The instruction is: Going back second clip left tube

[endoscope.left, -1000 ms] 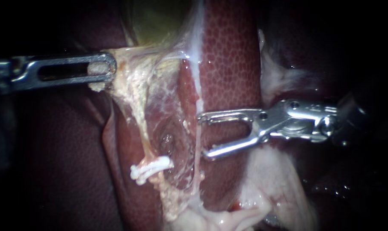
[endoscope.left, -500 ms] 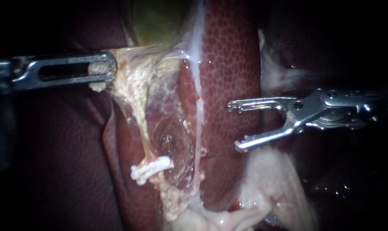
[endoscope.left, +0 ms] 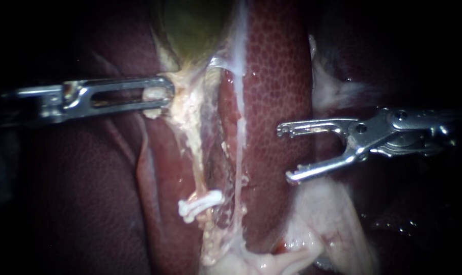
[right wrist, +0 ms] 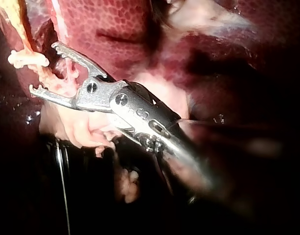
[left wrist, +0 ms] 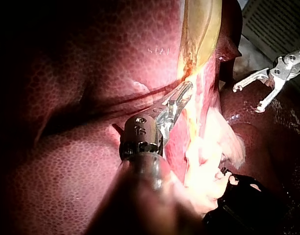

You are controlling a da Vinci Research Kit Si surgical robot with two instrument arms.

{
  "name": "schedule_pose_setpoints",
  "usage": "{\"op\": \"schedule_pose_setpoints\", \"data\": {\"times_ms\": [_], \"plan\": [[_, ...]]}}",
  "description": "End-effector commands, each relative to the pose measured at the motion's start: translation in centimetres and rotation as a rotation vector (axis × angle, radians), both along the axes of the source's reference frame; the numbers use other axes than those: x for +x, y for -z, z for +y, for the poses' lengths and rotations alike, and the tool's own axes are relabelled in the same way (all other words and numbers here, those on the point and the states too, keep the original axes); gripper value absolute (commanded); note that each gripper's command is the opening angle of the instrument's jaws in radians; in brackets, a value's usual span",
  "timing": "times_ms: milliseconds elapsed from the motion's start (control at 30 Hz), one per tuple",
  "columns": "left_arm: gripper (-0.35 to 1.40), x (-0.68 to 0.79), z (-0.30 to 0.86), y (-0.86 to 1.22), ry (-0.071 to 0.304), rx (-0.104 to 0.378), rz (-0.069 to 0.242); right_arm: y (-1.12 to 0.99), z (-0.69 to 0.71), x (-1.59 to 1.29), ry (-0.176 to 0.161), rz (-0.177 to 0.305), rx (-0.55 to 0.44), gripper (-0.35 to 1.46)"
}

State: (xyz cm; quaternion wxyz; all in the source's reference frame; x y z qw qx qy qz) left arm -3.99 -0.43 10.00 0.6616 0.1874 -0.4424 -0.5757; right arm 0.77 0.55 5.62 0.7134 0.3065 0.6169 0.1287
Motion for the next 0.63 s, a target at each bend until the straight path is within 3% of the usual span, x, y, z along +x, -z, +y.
{"op": "schedule_pose_setpoints", "data": {"times_ms": [33, 167, 633], "plan": [[-0.35, -0.04, -0.01, -0.04, -0.005, 0.003, 0.003, 0.02, -0.01, 0.0, 0.0, 0.0, 0.0, 0.6], [-0.35, -0.15, -0.04, -0.16, -0.015, 0.006, 0.012, 0.06, -0.03, 0.01, 0.0, 0.002, -0.007, 0.6], [-0.35, -0.14, -0.03, -0.15, -0.016, 0.007, 0.011, 0.1, -0.03, 0.03, -0.002, 0.002, -0.01, 0.6]]}}
